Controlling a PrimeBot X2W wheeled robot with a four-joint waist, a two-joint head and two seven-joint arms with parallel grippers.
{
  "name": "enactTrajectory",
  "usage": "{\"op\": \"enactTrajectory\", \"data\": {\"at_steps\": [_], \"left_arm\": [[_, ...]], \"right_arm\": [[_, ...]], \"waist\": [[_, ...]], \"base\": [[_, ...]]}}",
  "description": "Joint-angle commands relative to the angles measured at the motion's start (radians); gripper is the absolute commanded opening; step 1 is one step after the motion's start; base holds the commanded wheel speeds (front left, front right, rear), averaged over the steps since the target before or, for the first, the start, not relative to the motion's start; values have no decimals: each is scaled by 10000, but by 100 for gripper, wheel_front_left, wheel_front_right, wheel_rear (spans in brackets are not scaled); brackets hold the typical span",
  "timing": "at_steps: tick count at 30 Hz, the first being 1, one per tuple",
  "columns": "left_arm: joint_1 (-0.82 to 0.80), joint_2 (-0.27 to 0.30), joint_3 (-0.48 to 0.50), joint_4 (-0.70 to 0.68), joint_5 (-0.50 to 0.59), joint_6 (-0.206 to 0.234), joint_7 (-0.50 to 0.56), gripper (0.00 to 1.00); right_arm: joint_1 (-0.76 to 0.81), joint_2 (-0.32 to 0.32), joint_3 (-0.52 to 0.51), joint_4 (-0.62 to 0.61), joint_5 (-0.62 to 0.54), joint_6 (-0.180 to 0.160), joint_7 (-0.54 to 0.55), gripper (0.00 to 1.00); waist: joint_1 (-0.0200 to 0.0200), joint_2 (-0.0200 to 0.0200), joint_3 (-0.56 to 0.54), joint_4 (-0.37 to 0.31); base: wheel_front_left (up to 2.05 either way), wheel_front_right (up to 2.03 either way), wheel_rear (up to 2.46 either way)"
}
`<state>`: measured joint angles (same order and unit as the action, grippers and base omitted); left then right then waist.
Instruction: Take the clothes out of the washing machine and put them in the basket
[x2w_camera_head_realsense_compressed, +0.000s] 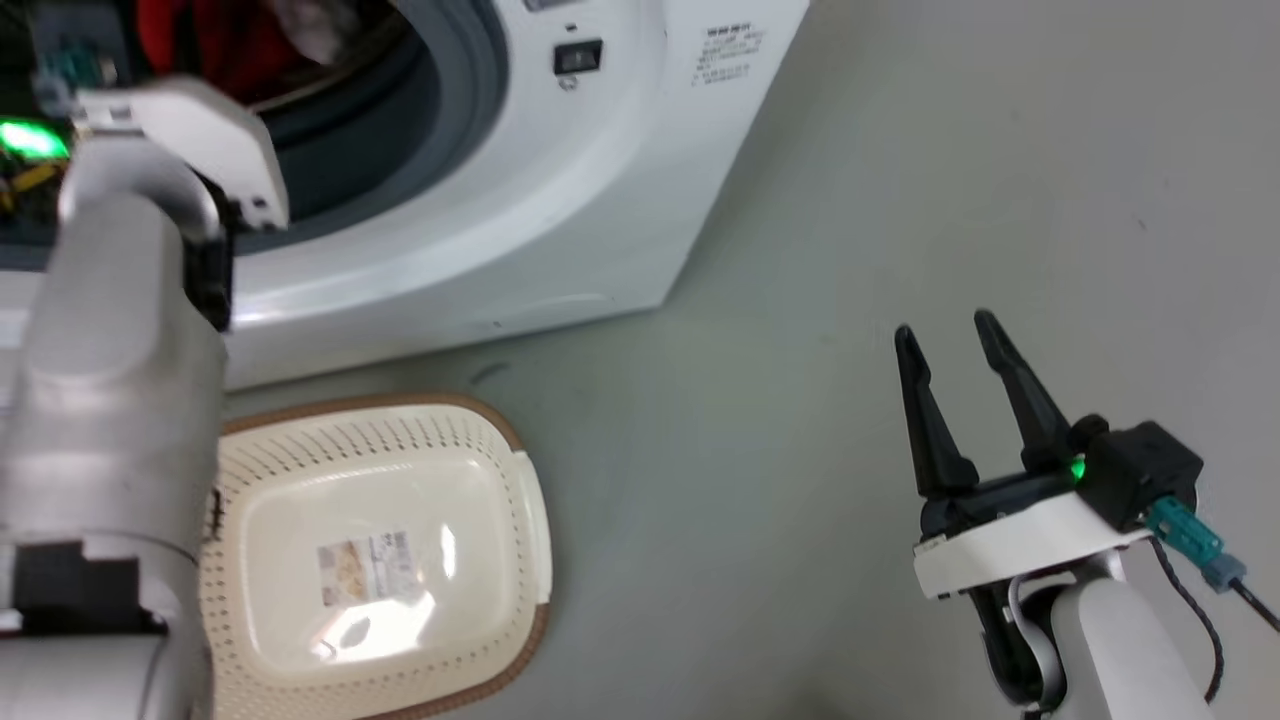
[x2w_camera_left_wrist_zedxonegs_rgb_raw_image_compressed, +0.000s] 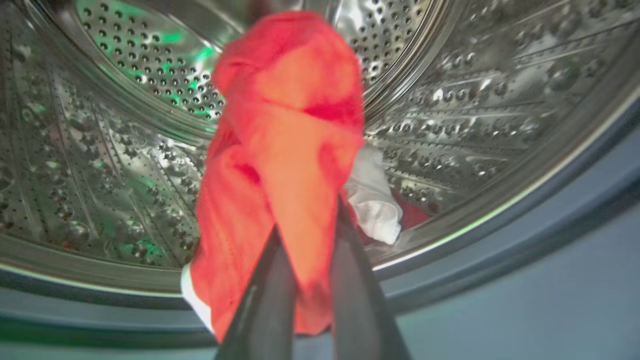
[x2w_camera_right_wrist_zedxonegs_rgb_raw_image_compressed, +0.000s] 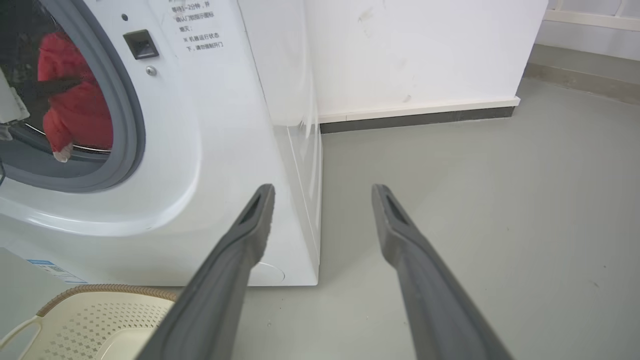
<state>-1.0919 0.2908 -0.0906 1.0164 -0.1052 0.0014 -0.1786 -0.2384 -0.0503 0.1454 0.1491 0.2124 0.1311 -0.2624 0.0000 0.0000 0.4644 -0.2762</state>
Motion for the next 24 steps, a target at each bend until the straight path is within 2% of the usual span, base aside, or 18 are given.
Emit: {"op": "enactTrajectory", "data": {"at_steps": [1, 6, 13, 24], "left_arm": [[276, -167, 22, -105, -61, 40, -200, 0], [1602, -554, 344, -862, -581, 3, -782, 0], [3820, -825, 717, -3310, -1023, -83, -882, 0], [8324, -1026, 696, -8444, -864, 648, -567, 0]], "right_arm": [[168, 0, -63, 58, -38, -7, -34, 100], [663, -1, -249, 258, -298, -7, 108, 100], [1248, -3, -361, 86, -425, -7, 526, 100], [2037, 2, -756, -410, -475, -7, 954, 100]], "waist": [[0, 0, -831, 516], [0, 0, -1877, 813], [0, 0, -2965, 1035], [0, 0, -3838, 1678]], "base": [[0, 0, 0], [0, 0, 0], [0, 0, 0], [0, 0, 0]]}}
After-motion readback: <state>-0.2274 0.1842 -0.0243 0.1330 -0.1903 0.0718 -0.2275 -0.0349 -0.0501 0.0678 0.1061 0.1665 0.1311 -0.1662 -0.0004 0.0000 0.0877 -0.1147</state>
